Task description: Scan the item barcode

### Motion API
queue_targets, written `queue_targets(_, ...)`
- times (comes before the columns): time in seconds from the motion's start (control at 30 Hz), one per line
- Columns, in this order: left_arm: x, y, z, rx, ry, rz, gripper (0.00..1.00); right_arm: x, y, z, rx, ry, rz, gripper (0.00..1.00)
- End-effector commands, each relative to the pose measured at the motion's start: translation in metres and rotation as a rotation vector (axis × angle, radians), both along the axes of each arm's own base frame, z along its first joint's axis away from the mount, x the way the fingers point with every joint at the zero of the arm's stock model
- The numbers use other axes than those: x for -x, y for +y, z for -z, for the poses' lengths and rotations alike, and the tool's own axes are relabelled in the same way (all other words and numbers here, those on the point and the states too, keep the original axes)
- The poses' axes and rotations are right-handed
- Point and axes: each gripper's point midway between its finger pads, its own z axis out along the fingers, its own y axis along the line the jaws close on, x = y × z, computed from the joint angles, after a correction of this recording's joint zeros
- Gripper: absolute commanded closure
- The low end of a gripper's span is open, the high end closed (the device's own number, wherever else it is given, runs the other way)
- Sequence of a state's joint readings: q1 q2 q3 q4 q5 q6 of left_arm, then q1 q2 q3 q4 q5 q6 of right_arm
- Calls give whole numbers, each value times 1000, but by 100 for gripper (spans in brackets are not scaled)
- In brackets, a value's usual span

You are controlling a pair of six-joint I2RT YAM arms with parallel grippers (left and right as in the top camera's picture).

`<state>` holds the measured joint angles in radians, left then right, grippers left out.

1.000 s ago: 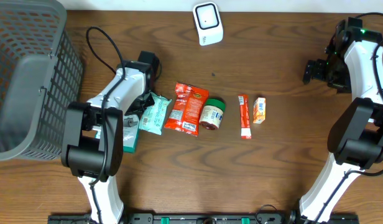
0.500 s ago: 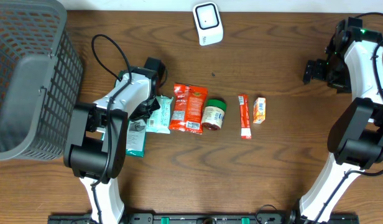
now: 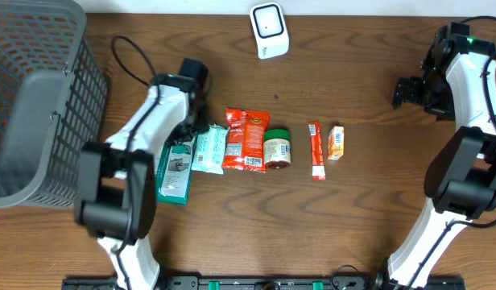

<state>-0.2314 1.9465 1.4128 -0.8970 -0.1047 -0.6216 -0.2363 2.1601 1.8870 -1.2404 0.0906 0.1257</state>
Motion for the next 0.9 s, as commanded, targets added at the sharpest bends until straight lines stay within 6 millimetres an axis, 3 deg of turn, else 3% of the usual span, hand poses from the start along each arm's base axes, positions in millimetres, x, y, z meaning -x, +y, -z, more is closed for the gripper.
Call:
queue_targets(0.0, -13, 1, -52, 27, -130, 66, 38, -4, -3, -16, 18, -41, 14, 1)
queue_targets(0.1, -11, 1, -55, 19, -125, 115, 72, -4, -3, -16, 18, -40, 14, 1)
queue_targets(0.13, -9, 2, -51, 12, -108, 144, 92, -4, -3, -16, 18, -41, 14, 1)
queue_targets(0.57, 16, 11, -13, -28, 28, 187, 92, -4, -3, -16, 18, -41, 14, 1)
queue_targets(0.77, 18, 11, -27, -28, 3, 207, 92, -4, -3, -16, 18, -41, 14, 1)
queue_targets(0.87, 13, 12, -46, -20, -64, 191, 83, -4, -3, -16, 18, -40, 14, 1)
